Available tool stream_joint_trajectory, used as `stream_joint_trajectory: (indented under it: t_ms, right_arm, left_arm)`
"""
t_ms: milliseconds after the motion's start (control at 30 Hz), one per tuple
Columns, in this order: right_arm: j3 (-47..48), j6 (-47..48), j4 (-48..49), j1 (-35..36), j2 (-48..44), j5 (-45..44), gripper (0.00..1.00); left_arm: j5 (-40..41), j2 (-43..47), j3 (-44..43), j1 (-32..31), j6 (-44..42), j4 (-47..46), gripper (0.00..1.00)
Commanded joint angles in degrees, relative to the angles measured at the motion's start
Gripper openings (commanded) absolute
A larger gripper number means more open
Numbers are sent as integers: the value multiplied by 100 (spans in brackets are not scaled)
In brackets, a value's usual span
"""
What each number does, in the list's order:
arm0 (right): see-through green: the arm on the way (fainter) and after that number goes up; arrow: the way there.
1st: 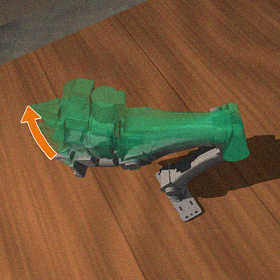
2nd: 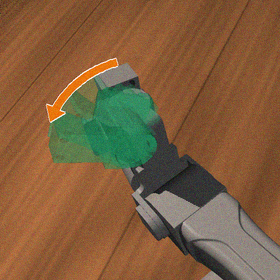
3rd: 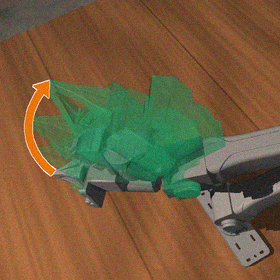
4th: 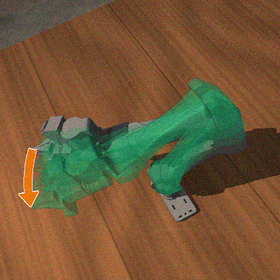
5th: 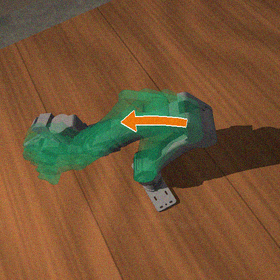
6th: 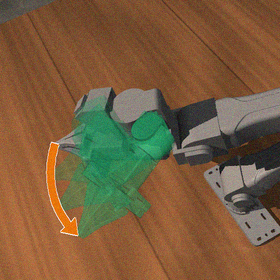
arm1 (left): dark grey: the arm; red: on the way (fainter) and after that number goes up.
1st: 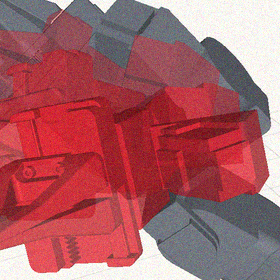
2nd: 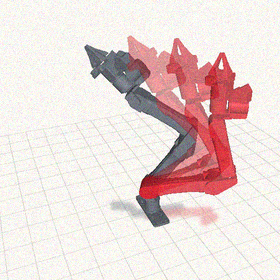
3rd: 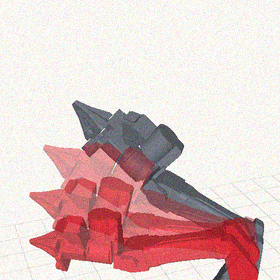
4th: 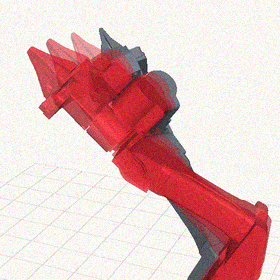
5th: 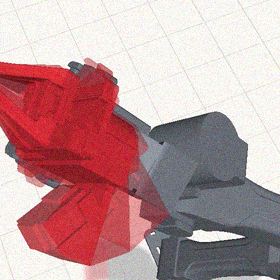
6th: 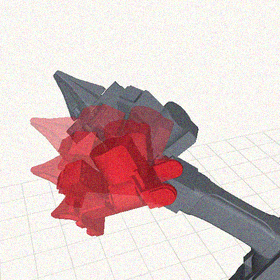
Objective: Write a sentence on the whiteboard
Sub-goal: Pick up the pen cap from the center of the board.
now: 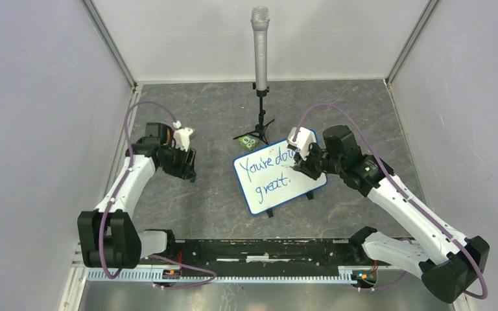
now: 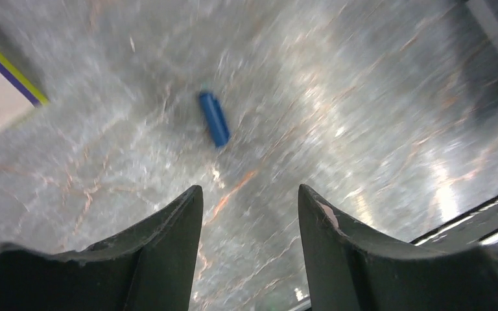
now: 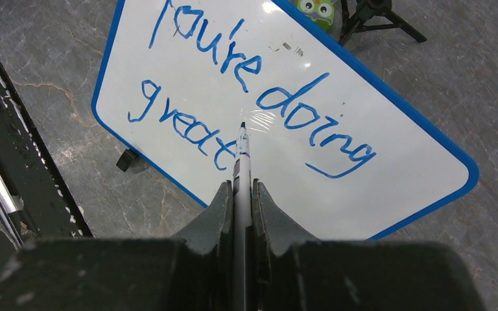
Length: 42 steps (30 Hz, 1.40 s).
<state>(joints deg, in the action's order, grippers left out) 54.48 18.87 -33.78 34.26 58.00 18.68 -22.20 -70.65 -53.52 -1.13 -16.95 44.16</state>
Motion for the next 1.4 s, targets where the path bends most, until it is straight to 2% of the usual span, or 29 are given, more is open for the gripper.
stream_joint_trajectory:
  t_ms: [0,400,667,867,967,1100,1233,1367]
  right_arm:
    - [291,-125,202,-73,81,155,0]
    - [247,-112,189,-165,107,114,0]
    - [263,-92,179,-182,146,88,0]
    - [285,-94,169,-182,185,92,0]
    - [304,-86,157,-183,206,104,0]
    - [325,-68,143,-176,204,153,0]
    - [397,-55,112,-183,203,277,0]
    - [522,-64,86,-183,212,426,0]
  left_arm:
    - [1103,-207,456,-80,-593,-228,61]
    - [1756,-1211,623,-939,-97,-992,59]
    - [2432,-1712,687,-1370,205,-1312,54]
    - [2745,-2128,465,-1434,268,-1280,50]
    - [2671,-2321,333,-1396,289,-1204,43]
    - [2278,-2397,154,-1149,308,-1099,26]
    - [1616,-2166,111,-1030,194,-964,13]
    - [1419,-1573,-26,-1032,99,-628,4]
